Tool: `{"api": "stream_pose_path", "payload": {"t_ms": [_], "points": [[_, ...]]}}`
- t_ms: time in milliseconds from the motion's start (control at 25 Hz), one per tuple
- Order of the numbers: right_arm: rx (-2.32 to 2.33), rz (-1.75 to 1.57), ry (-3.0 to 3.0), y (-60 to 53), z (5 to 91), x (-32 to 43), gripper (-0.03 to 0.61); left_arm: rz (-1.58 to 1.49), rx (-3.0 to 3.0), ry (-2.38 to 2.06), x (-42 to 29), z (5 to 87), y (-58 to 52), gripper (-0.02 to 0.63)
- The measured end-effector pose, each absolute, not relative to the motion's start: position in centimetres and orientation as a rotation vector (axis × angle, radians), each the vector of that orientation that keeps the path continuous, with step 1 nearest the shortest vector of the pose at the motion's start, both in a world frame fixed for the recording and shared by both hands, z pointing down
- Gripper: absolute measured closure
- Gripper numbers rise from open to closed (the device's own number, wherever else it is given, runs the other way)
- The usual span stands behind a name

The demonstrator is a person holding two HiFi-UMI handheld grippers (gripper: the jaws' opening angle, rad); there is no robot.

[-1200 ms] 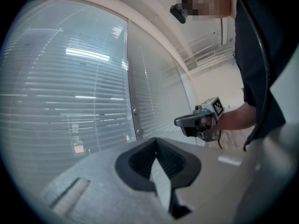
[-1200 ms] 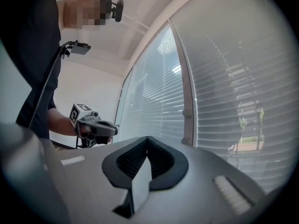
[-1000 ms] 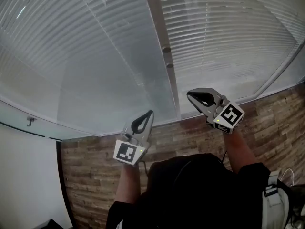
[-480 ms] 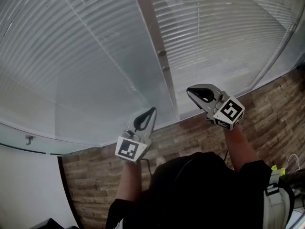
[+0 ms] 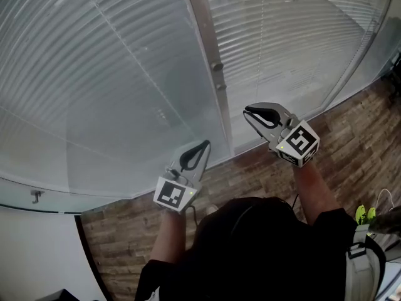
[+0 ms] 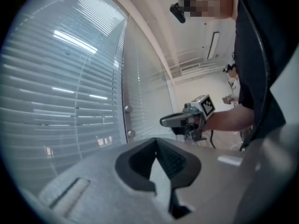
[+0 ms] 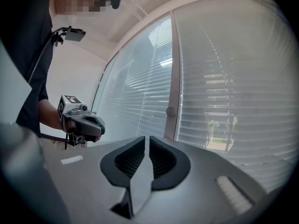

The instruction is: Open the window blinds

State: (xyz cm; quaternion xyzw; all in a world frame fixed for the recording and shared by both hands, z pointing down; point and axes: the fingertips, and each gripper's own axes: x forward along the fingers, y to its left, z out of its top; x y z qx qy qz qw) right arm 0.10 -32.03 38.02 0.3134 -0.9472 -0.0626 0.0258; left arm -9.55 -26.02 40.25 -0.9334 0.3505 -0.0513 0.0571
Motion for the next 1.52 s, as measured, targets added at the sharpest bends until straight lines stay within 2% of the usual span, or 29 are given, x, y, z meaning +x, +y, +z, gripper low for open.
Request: {"api": "stream_pose_path", "payload": {"t_ms": [280,440,600,760,960,1160,1520], "points": [[0.977,-0.382,-2.805,-33.6,36.4,-0.7,0.528,-0.131,-2.832,1.033,-9.6,40.0,-26.3,0.609],[0.99,-0.48,-2.733,-35.2,34.9,-1.4,0.465,-0.109,-2.83,1.021,-9.8,39.7,-26.5,0.609],[0.987,-0.587,-2.64,-36.5,33.9,-2.1,0.44,-0.1,-2.835,1.01,-9.6,39.8,-26.2,0.609],[0.955,-0.749,-2.462,-38.0,33.2,-3.0,0.374,-0.081,-2.837,1.025,-9.4,39.8,-26.1,0.609],[0.912,-0.968,-2.211,-39.4,32.4,-4.3,0.333,-0.078,-2.829,1.042,-9.4,39.8,-25.7,0.609],[0.886,-1.188,-1.873,-41.1,32.9,-4.9,0.331,-0.064,-2.813,1.076,-9.9,39.7,-25.3,0.609],[0.854,-1.247,-1.761,-42.5,33.3,-5.9,0.346,-0.065,-2.801,1.121,-10.7,39.9,-24.7,0.609]]}}
